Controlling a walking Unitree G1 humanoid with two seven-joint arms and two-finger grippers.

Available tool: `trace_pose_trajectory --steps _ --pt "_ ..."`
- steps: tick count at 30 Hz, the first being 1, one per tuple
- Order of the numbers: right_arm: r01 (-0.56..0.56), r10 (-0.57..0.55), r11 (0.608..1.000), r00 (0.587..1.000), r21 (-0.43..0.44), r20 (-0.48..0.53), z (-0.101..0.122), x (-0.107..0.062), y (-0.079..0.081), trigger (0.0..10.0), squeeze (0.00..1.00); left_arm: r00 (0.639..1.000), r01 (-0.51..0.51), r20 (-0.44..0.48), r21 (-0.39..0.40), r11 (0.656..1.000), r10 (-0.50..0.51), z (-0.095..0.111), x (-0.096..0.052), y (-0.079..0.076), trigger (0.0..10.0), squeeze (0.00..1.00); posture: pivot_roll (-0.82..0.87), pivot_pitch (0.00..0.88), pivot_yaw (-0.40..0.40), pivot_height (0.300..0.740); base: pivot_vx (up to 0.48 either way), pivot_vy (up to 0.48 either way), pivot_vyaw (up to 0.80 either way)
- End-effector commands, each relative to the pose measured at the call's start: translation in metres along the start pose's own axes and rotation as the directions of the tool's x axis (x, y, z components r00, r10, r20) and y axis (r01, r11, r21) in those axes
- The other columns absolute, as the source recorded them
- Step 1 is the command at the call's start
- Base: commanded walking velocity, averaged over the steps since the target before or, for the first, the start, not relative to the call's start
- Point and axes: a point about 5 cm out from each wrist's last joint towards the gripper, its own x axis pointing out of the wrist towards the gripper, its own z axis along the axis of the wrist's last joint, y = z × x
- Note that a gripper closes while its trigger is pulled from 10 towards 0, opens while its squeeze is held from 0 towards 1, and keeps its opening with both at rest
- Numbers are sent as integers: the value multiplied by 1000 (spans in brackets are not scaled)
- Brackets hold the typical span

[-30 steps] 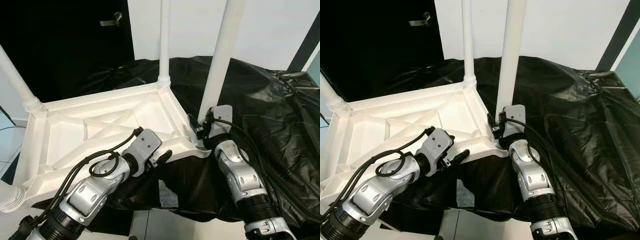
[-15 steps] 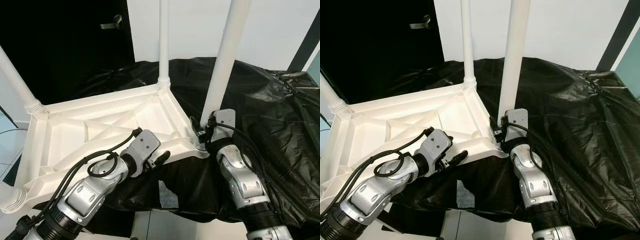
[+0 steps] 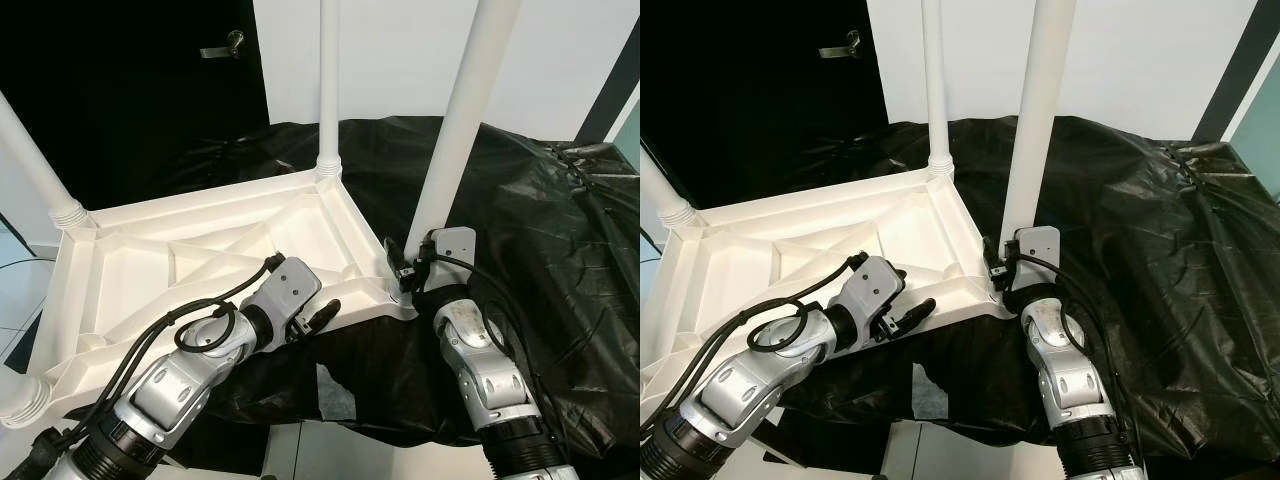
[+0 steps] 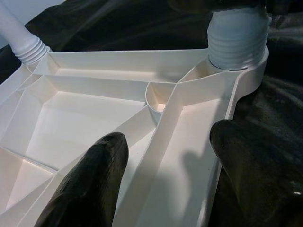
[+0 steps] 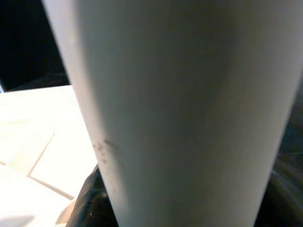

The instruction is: Building children table

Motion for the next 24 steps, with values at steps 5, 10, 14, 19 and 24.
trace_pose_trajectory --steps 5,10,14,19,24 --pt "-59 57 997 997 -44 -59 -20 -5 0 10000 0 982 189 -10 28 982 -189 0 -1 -7 10000 0 75 0 23 740 0 0 0" --pt "-112 108 989 993 -99 -51 -24 -10 2 10000 0 981 193 -13 28 981 -192 -1 -3 -8 10000 0 75 0 28 740 0 0 0" --pt "-196 189 966 980 -171 -59 -35 -19 7 10000 0 980 196 -17 31 980 -196 -1 -5 -7 10000 0 76 0 35 740 0 0 0" --pt "-243 232 943 970 -227 -73 -41 -22 9 10000 0 980 197 -20 34 980 -196 0 -5 -5 10000 0 74 0 44 740 0 0 0" --pt "-264 253 948 964 -178 -83 -47 -22 10 10000 0 980 197 -22 37 980 -197 0 -5 -4 10000 0 74 0 52 740 0 0 0"
